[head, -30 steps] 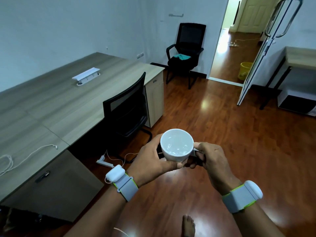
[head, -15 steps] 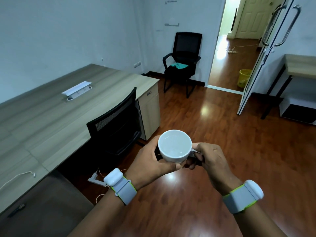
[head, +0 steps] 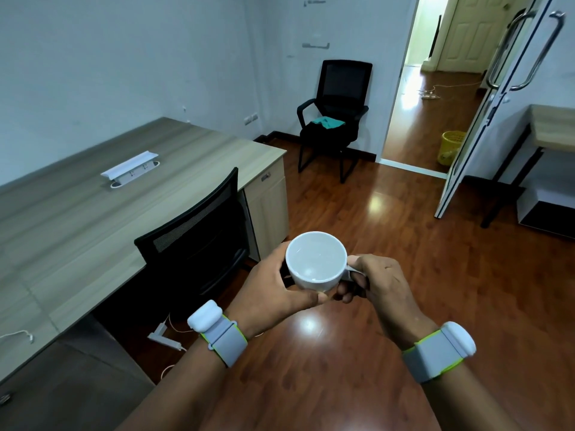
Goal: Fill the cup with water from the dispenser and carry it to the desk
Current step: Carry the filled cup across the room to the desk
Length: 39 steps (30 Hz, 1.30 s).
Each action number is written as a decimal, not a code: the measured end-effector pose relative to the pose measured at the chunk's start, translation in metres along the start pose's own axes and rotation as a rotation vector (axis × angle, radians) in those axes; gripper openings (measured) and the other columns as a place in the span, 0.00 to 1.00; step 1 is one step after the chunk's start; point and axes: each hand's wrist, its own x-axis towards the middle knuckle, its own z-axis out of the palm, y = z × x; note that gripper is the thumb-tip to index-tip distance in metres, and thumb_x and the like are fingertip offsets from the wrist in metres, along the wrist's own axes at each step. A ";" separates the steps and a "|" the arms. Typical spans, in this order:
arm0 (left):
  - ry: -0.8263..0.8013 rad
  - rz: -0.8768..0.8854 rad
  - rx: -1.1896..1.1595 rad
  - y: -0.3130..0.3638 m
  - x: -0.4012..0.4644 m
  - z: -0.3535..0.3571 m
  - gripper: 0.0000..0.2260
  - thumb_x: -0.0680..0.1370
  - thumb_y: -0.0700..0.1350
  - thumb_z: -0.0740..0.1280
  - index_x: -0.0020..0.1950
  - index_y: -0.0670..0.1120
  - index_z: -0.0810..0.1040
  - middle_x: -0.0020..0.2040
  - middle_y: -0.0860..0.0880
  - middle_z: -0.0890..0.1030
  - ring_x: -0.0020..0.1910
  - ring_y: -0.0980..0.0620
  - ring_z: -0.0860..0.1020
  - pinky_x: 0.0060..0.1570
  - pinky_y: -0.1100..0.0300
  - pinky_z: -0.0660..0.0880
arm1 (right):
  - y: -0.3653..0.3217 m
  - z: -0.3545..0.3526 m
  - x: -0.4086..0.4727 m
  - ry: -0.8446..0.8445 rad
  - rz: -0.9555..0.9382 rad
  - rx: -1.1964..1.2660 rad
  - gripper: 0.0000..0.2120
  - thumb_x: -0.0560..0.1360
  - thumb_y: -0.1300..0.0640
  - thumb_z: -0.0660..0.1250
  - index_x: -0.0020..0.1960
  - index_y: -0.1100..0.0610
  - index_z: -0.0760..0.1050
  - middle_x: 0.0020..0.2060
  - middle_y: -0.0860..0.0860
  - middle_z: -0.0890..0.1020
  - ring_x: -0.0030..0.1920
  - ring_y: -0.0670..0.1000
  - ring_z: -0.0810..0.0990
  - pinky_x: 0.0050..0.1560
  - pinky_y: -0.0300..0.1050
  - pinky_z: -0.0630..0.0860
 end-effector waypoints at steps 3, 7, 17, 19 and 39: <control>-0.002 -0.013 -0.011 -0.005 0.016 0.002 0.37 0.61 0.50 0.84 0.67 0.63 0.76 0.62 0.57 0.84 0.63 0.56 0.82 0.67 0.45 0.78 | 0.006 -0.005 0.017 -0.004 0.022 0.005 0.20 0.72 0.57 0.59 0.35 0.72 0.79 0.26 0.61 0.80 0.28 0.55 0.79 0.28 0.42 0.76; -0.011 -0.016 -0.011 -0.014 0.041 -0.002 0.37 0.61 0.50 0.85 0.67 0.62 0.76 0.61 0.56 0.84 0.63 0.55 0.82 0.66 0.45 0.78 | 0.012 -0.004 0.040 0.017 0.022 -0.012 0.19 0.72 0.58 0.58 0.33 0.74 0.73 0.26 0.61 0.80 0.27 0.53 0.79 0.27 0.38 0.75; -0.060 -0.015 -0.035 -0.044 0.119 -0.023 0.37 0.61 0.50 0.85 0.66 0.65 0.75 0.61 0.57 0.84 0.63 0.56 0.82 0.67 0.45 0.78 | 0.020 0.007 0.114 0.036 0.036 -0.001 0.33 0.65 0.48 0.62 0.39 0.83 0.69 0.26 0.60 0.80 0.28 0.55 0.79 0.28 0.39 0.76; -0.071 -0.013 -0.048 -0.049 0.136 -0.031 0.38 0.61 0.49 0.85 0.68 0.62 0.75 0.62 0.56 0.84 0.64 0.55 0.82 0.67 0.45 0.78 | 0.021 0.011 0.130 0.045 0.038 -0.016 0.34 0.64 0.46 0.61 0.39 0.83 0.69 0.26 0.60 0.80 0.27 0.54 0.79 0.28 0.39 0.76; -0.102 -0.009 -0.082 -0.099 0.288 -0.099 0.37 0.62 0.45 0.83 0.70 0.55 0.75 0.61 0.55 0.84 0.62 0.57 0.82 0.65 0.55 0.78 | 0.039 0.057 0.300 0.105 0.070 -0.015 0.19 0.71 0.56 0.59 0.25 0.65 0.72 0.27 0.64 0.80 0.26 0.56 0.78 0.29 0.45 0.78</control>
